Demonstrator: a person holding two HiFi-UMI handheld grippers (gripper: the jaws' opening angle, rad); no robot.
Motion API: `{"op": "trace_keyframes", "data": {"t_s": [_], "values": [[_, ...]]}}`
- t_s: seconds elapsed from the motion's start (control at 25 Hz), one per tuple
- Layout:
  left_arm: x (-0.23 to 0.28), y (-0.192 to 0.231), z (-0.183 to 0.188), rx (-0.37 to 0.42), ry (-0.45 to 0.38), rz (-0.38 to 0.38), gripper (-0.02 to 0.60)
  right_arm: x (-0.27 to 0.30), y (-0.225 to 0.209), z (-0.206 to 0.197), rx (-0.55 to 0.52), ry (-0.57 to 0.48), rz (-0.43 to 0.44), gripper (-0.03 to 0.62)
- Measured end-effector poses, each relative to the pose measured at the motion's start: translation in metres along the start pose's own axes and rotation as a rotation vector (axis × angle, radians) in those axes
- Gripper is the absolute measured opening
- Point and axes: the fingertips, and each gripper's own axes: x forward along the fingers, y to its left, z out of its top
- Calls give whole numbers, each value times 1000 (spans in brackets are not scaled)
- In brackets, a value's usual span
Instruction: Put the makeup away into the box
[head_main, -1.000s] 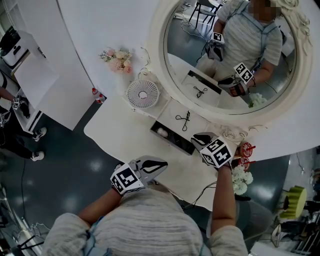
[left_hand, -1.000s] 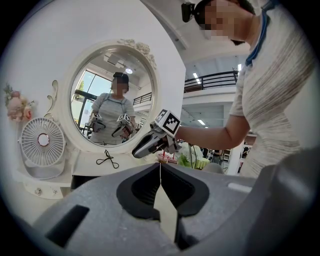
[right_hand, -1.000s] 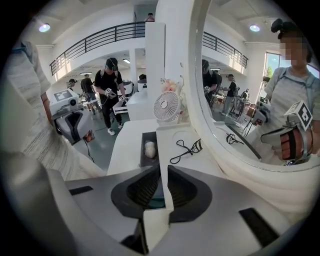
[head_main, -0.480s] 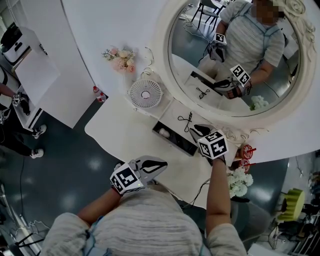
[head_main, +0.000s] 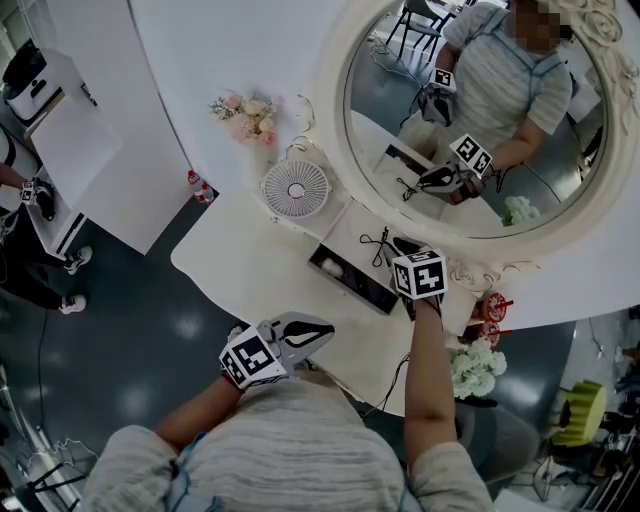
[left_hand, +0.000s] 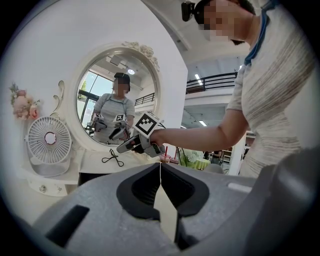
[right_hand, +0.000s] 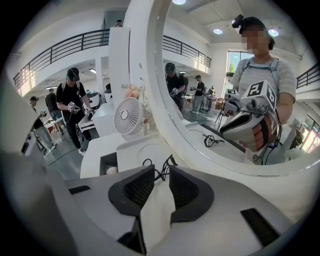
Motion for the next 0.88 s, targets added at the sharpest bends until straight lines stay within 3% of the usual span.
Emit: {"op": "trace_keyframes", "data": {"t_s": [0.88], "values": [[-13, 10, -2, -15, -9, 36, 15, 34, -11, 2, 41, 93, -43, 63]]}}
